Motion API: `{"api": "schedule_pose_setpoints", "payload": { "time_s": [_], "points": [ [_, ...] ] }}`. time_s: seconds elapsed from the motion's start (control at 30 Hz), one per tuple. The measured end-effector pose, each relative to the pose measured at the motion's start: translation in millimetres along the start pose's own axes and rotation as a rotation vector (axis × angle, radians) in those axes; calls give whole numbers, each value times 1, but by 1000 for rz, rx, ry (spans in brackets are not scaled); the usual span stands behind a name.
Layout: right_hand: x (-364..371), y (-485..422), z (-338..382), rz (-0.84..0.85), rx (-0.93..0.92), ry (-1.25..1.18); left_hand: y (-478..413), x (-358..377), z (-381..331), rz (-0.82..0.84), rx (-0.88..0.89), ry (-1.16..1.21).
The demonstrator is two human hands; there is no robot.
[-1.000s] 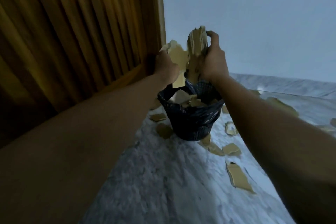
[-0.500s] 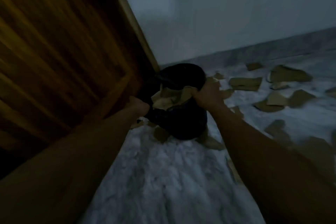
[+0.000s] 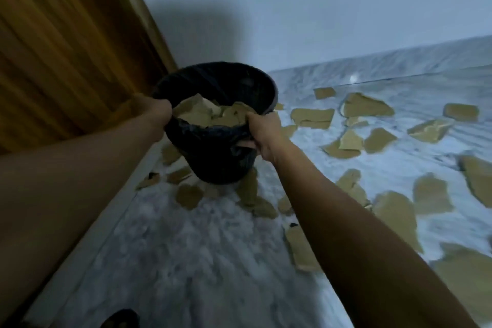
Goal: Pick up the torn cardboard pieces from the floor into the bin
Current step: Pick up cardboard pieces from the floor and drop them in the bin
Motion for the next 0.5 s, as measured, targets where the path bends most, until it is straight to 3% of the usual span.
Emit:
{"api": "schedule_pose_setpoints", "payload": {
  "time_s": [0.07,0.17,0.33,0.5],
  "points": [
    [-28,-6,8,-42,-47,-56,142,-5,-87,77,90,30],
    [-71,-10,20,-175,-136,-104,227,18,-134,38,180,35],
    [-157,4,47,-540,-374,-74,303,98,-152,416,321,-21],
    [-231,29,60,-742,-481,-106,369,161,-166,651,444,-72]
  ]
}}
Point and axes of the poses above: each hand's wrist, its own y-axis away from the middle knuckle, its own x-axis out of the palm, z = x × y, the point moved 3 cm from there along -y, towards the middle knuckle, and after that the axes turned 5 degrees about x, right-handed, at the moved point
